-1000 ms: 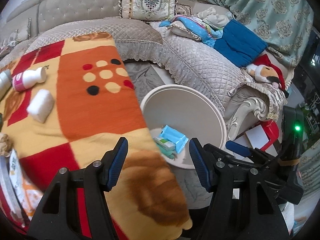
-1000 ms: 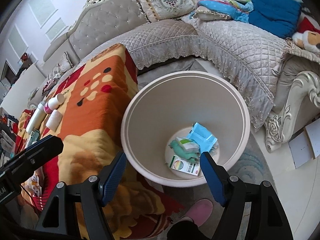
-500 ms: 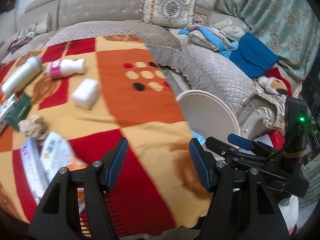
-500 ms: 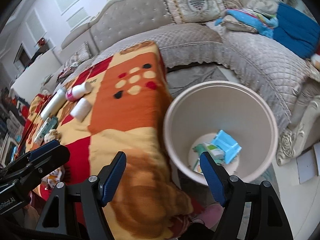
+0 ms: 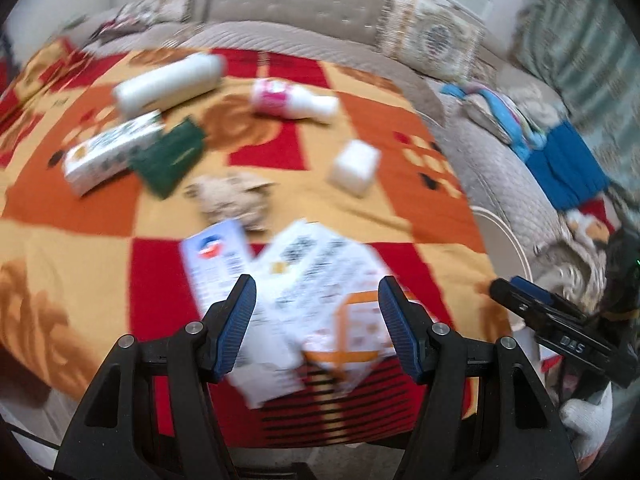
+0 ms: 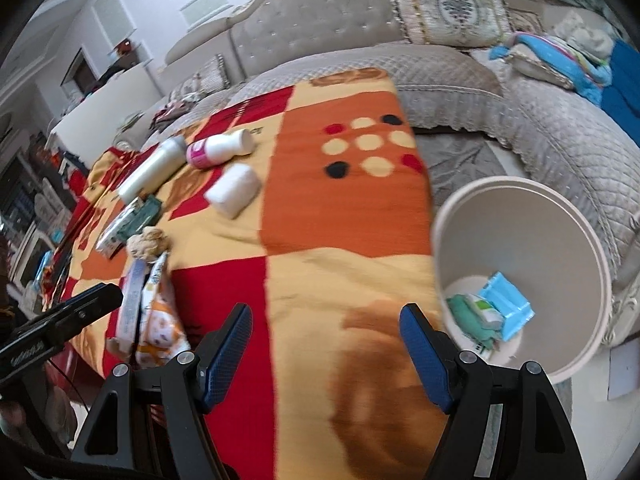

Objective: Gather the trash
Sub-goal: 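Grasp the white medicine box with the left gripper while the right grasps crumpled beige paper, then carry the medicine box and crumpled paper with both grippers over the bin, then open the right gripper over the bin while the left releases the medicine box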

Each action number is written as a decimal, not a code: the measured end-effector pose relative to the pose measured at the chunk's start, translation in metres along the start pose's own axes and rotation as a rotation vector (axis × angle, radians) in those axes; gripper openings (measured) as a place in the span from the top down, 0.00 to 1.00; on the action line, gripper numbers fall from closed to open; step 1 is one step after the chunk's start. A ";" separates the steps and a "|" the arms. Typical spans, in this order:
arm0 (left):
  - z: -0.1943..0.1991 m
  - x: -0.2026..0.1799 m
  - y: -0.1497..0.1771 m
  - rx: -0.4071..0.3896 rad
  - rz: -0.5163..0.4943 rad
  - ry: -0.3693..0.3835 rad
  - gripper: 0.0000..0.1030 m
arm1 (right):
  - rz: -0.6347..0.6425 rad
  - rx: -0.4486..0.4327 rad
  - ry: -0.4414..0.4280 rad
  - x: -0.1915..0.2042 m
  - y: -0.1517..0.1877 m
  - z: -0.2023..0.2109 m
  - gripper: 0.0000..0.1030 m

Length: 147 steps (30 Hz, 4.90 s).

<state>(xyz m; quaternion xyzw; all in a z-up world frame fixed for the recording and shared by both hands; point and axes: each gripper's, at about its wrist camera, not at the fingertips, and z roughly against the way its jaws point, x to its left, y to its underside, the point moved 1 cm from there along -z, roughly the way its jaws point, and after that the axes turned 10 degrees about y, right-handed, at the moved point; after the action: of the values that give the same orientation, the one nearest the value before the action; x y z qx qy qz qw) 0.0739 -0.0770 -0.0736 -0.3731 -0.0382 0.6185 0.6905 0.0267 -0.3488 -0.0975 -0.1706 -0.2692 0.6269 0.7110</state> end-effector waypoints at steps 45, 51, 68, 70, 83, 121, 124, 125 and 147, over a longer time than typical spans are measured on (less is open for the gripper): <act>0.005 0.130 -0.003 0.037 0.113 -0.176 0.48 | 0.364 0.158 -0.152 0.231 -0.055 -0.113 0.46; 0.008 0.128 -0.001 0.020 0.097 -0.178 0.50 | 0.375 0.122 -0.163 0.229 -0.053 -0.104 0.63; 0.017 0.054 -0.015 -0.041 -0.034 -0.127 0.50 | 0.259 -0.006 -0.197 0.156 -0.046 -0.026 0.63; 0.017 0.043 -0.017 -0.045 -0.055 -0.120 0.50 | 0.242 -0.016 -0.190 0.145 -0.046 -0.020 0.63; -0.001 -0.029 -0.020 -0.031 -0.170 -0.055 0.50 | 0.105 -0.036 -0.127 0.064 -0.035 0.000 0.63; -0.085 -0.213 0.003 0.085 -0.420 0.128 0.50 | -0.155 -0.035 0.112 -0.124 0.005 0.031 0.63; -0.094 -0.226 0.004 0.098 -0.433 0.139 0.50 | -0.169 -0.025 0.136 -0.137 0.008 0.028 0.63; -0.097 -0.230 0.005 0.104 -0.436 0.142 0.50 | -0.175 -0.021 0.143 -0.142 0.009 0.026 0.63; -0.159 -0.251 -0.004 0.176 -0.363 0.214 0.39 | -0.334 0.037 0.185 -0.206 0.017 -0.011 0.49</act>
<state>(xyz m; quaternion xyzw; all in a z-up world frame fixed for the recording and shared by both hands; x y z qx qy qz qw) 0.1010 -0.3732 -0.0828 -0.3618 0.0227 0.4419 0.8205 0.0052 -0.5481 -0.1516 -0.1672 -0.2157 0.4867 0.8298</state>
